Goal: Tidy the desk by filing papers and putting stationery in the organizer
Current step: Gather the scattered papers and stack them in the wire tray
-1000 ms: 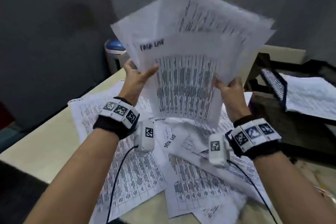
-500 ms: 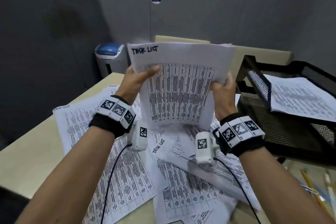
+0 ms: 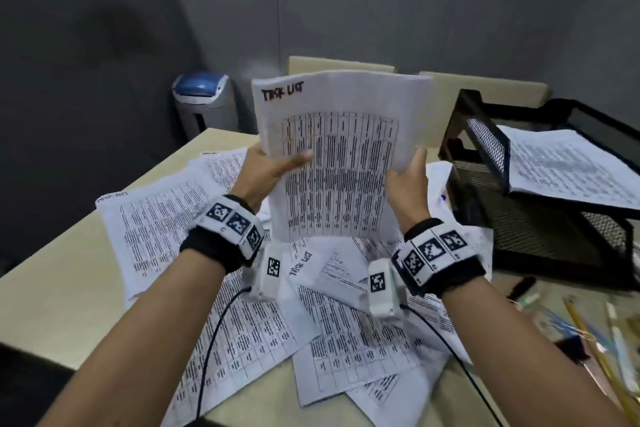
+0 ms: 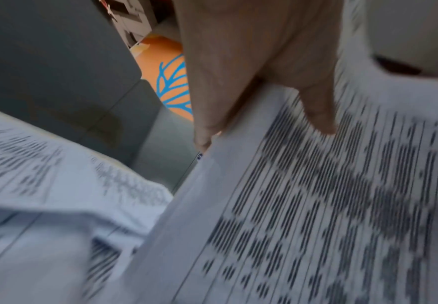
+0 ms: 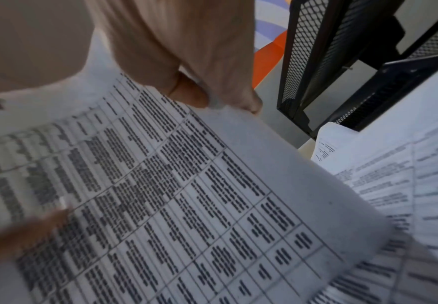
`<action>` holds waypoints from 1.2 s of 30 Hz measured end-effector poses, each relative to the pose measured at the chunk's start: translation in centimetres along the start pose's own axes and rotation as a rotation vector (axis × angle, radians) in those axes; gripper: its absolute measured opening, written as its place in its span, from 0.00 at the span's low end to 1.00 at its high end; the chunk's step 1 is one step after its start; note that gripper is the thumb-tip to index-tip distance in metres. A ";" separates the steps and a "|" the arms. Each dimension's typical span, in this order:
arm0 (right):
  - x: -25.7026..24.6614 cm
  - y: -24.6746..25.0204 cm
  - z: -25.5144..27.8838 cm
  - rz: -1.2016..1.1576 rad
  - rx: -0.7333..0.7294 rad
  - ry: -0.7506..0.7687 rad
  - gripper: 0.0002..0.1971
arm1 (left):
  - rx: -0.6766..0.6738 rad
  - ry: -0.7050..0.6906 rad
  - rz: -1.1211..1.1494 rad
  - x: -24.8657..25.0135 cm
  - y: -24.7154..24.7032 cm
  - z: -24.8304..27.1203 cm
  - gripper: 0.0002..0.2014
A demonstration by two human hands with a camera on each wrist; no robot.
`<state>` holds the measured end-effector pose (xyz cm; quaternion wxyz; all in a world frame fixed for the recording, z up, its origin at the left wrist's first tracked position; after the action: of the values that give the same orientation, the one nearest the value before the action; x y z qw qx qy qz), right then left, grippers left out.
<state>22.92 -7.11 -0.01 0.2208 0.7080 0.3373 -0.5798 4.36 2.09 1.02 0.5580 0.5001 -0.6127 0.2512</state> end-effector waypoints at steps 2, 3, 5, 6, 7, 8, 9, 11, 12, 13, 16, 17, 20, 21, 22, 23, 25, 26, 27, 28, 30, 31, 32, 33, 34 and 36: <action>0.7 0.0 -0.2 -0.025 -0.028 -0.026 0.28 | -0.039 0.096 -0.047 -1.9 -1.1 1.0 0.23; 0.6 0.1 -0.5 -0.034 -0.036 -0.025 0.26 | -0.033 0.118 -0.045 -2.3 -1.5 1.2 0.20; -0.7 0.7 -1.4 -0.052 -0.050 -0.006 0.24 | 0.017 0.103 -0.080 -1.4 -1.9 0.7 0.09; -1.6 1.1 -2.0 -0.061 -0.054 0.015 0.22 | 0.054 0.068 -0.096 0.0 -2.1 0.0 0.06; -2.7 1.6 -2.6 -0.066 -0.059 0.036 0.20 | 0.093 0.027 -0.087 1.3 -2.4 -0.9 0.05; -3.6 2.3 -3.1 -0.063 -0.060 0.055 0.16 | 0.124 -0.002 -0.070 3.0 -2.8 -1.8 0.06; -4.5 3.2 -3.7 -0.058 -0.058 0.070 0.13 | 0.149 -0.025 -0.043 4.8 -3.4 -2.8 0.06; -6.5 5.4 -4.8 -0.009 -0.046 0.087 0.09 | 0.152 -0.032 0.046 8.5 -4.8 -5.0 0.05; -7.4 7.0 -5.4 0.032 -0.029 0.093 0.09 | 0.151 -0.014 0.113 10.3 -5.8 -6.0 0.08; -8.0 8.4 -6.1 0.063 -0.005 0.100 0.09 | 0.151 0.007 0.176 11.7 -6.8 -7.1 0.13; -10.4 14.2 -8.2 0.171 0.120 0.089 0.10 | 0.069 0.100 0.168 15.9 -11.8 -9.4 0.04; -10.9 16.3 -8.9 0.207 0.173 0.074 0.12 | 0.019 0.141 0.159 16.8 -13.8 -10.1 0.04; -11.9 22.8 -10.4 0.288 0.313 -0.020 0.16 | -0.170 0.290 0.092 18.1 -20.2 -10.8 0.24; -11.8 24.6 -10.9 0.321 0.350 -0.056 0.17 | -0.191 0.318 -0.028 18.2 -22.0 -10.8 0.36; -11.7 26.2 -11.2 0.361 0.368 -0.090 0.18 | -0.219 0.312 -0.156 18.1 -23.8 -10.5 0.42; -11.2 27.4 -11.5 0.414 0.372 -0.133 0.18 | -0.259 0.277 -0.271 17.8 -25.5 -10.2 0.43; -10.0 29.0 -11.9 0.535 0.336 -0.237 0.18 | -0.346 0.188 -0.430 17.1 -28.8 -9.3 0.35; -9.2 29.6 -12.0 0.601 0.310 -0.287 0.18 | -0.398 0.152 -0.524 16.6 -30.2 -8.8 0.28; -8.4 29.9 -12.0 0.666 0.285 -0.328 0.19 | -0.454 0.125 -0.638 16.0 -31.3 -8.5 0.19; -7.7 30.2 -12.0 0.725 0.260 -0.357 0.19 | -0.500 0.105 -0.750 15.4 -32.1 -8.3 0.11; -6.6 30.4 -11.9 0.828 0.214 -0.391 0.19 | -0.590 0.077 -0.946 14.4 -33.3 -7.9 0.07; -6.1 30.5 -11.8 0.873 0.198 -0.404 0.20 | -0.630 0.053 -1.033 13.9 -33.8 -7.7 0.11; -5.8 30.5 -11.6 0.909 0.191 -0.406 0.21 | -0.650 0.019 -1.114 13.6 -34.2 -7.4 0.15; -5.5 30.5 -11.5 0.944 0.188 -0.403 0.24 | -0.648 -0.009 -1.172 13.5 -34.4 -7.3 0.18; -5.3 30.4 -11.4 0.984 0.185 -0.393 0.28 | -0.644 -0.034 -1.218 13.5 -34.5 -7.1 0.19; -5.6 29.7 -11.1 1.102 0.185 -0.332 0.33 | -0.603 -0.141 -1.289 13.8 -34.4 -7.0 0.19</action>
<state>51.63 -20.62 5.66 0.4771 0.6951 -0.1721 -0.5096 39.79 -9.26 7.05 0.6684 0.6018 -0.2724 -0.3419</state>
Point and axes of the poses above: each hand's wrist, its own z-axis away from the middle knuckle, its own y-axis out of the back of the hand, x = y × z, the point moved 3 cm from there along -z, towards the middle knuckle, and after that the axes turned 13 degrees about -z, right-handed, at the moved point
